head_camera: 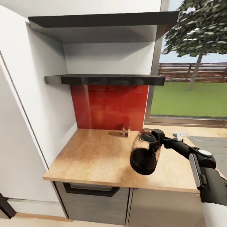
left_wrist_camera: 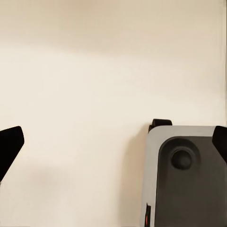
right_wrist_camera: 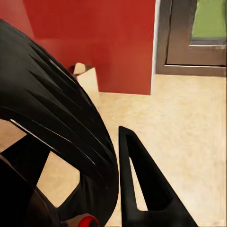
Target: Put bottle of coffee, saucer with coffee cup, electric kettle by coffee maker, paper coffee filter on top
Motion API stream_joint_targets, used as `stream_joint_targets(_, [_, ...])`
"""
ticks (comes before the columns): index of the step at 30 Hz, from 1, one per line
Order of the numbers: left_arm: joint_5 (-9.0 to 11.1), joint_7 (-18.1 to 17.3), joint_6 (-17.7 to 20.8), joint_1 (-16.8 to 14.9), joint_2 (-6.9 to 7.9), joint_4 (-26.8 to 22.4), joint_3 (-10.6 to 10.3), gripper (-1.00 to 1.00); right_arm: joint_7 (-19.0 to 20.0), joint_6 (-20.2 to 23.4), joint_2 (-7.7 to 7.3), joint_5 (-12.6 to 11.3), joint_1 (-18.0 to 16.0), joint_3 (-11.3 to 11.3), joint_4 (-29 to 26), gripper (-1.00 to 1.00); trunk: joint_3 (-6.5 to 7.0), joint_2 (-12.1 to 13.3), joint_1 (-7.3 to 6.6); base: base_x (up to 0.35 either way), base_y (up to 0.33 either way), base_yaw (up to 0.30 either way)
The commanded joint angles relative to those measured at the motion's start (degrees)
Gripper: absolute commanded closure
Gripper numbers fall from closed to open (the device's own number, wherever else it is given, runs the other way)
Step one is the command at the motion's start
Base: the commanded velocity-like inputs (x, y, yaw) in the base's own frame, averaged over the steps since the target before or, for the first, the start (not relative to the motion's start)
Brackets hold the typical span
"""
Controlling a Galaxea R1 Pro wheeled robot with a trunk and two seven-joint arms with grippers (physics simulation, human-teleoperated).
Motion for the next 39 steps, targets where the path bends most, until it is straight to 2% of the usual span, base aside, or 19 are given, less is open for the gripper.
stream_joint_targets(1, [-0.6,-0.2,-0.2,-0.1,0.0,0.1,0.5,-1.0,0.3,0.4,0.04,-0.1,-0.1,-0.1,-0.1,1.0,-0.1,-0.1,0.04,0.0,0.0,-0.3])
stream_joint_targets(39, [-0.6,-0.2,-0.2,0.0,-0.08,0.1,0.5,-1.0,0.1,0.4,0.08,-0.1,0.0,-0.2,-2.5,1.0,1.63,-0.1,0.04,0.0,0.0,-0.285])
